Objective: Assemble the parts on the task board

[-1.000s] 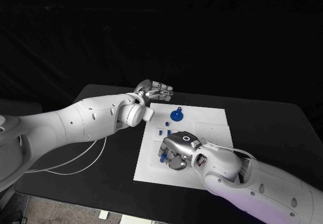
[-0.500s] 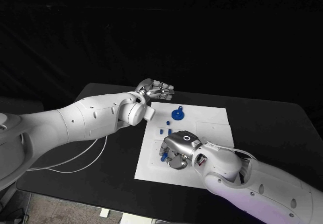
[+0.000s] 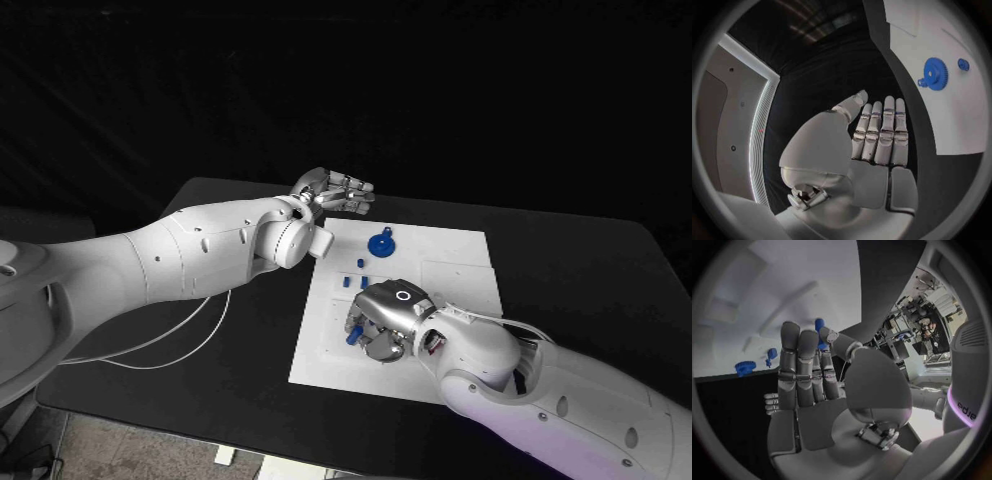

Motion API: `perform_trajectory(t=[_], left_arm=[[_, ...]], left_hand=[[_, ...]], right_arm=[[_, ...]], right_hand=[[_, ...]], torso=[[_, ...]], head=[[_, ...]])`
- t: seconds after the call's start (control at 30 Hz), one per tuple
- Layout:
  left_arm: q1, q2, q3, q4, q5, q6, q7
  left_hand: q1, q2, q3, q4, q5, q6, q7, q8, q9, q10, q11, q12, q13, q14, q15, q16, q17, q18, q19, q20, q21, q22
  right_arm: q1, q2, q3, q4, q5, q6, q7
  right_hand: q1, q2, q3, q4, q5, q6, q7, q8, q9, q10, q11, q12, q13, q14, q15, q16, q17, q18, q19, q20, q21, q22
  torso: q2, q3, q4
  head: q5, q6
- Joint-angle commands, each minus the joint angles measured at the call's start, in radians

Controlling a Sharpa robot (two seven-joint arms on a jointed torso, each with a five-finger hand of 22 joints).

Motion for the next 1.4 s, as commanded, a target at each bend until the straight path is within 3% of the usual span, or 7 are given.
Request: perform_trajectory(t=[0.03,0.27,1.03,1.3,1.4], left_arm=[[0.0,0.002,0.001,0.001,-0.003,0.013,0.006],[0.0,0.002,0.001,0.001,-0.003,0.015,0.005],[-0.001,0.003,0.001,-0.002,-0.003,0.019,0.003],[-0.001,0.006,0.001,-0.003,-0.003,0.019,0.002],[-0.001,0.007,0.001,-0.004,-0.003,0.02,0.002]], left_hand=[[-0.007,0.0,-0.002,0.002,-0.005,-0.007,0.002,0.003,0.001,-0.007,0.0,-0.002,0.0,-0.009,0.0,-0.004,0.0,-0.01,0.005,0.001,0.005,-0.001],[-0.01,0.002,-0.004,0.001,-0.005,-0.008,0.003,0.003,0.001,-0.009,0.0,-0.002,0.0,-0.011,0.0,-0.004,0.0,-0.01,0.006,0.002,0.005,-0.012],[-0.01,0.002,-0.004,0.001,-0.005,-0.008,0.003,0.003,0.001,-0.009,0.0,-0.002,0.0,-0.011,0.0,-0.004,0.0,-0.01,0.006,0.002,0.005,-0.012],[-0.01,0.002,-0.004,0.001,-0.005,-0.008,0.003,0.003,0.001,-0.009,0.0,-0.002,0.0,-0.011,0.0,-0.004,0.0,-0.01,0.006,0.002,0.005,-0.012],[-0.01,0.002,-0.004,0.001,-0.005,-0.008,0.003,0.003,0.001,-0.009,0.0,-0.002,0.0,-0.011,0.0,-0.004,0.0,-0.01,0.006,0.002,0.005,-0.012]], right_arm=[[-0.003,-0.004,-0.002,-0.005,-0.025,0.022,-0.017],[-0.003,-0.005,-0.002,-0.004,-0.024,0.027,-0.016],[-0.004,0.017,-0.002,-0.02,-0.042,0.062,-0.028],[-0.003,0.035,-0.012,-0.03,-0.047,0.074,-0.026],[-0.003,0.037,-0.017,-0.032,-0.041,0.072,-0.022]], right_hand=[[-0.006,0.007,0.001,-0.002,0.005,0.007,0.0,0.005,0.001,0.043,-0.036,0.004,0.0,0.002,-0.008,0.005,0.002,0.013,0.03,-0.007,-0.006,0.003],[-0.007,0.007,0.001,-0.002,0.008,0.008,0.0,0.005,0.001,0.044,-0.036,0.004,0.0,0.002,-0.008,0.006,0.002,0.013,0.03,-0.007,-0.006,0.004],[-0.008,0.007,-0.001,-0.004,0.013,0.007,0.0,0.005,0.001,0.043,-0.036,0.004,0.0,0.001,-0.008,0.006,0.001,0.012,0.03,-0.007,-0.01,0.011],[-0.014,0.002,-0.014,-0.005,0.055,0.005,0.001,0.005,0.0,0.04,-0.035,0.003,0.0,-0.001,-0.007,0.005,0.001,0.012,0.028,-0.006,-0.014,0.018],[-0.021,0.001,-0.054,0.002,0.074,-0.001,0.001,0.005,0.0,0.033,-0.037,0.003,0.0,-0.001,-0.006,0.002,-0.001,0.01,0.027,-0.004,-0.022,0.016]], torso=[[0.0,-0.0003,0.0001],[0.0,0.0006,-0.0001],[0.0,-0.0016,0.0007],[0.0,-0.0016,0.001],[0.0,-0.0015,0.0008]], head=[[0.0,-0.002],[0.003,-0.002],[-0.004,0.006],[-0.004,0.006],[-0.004,0.007]])
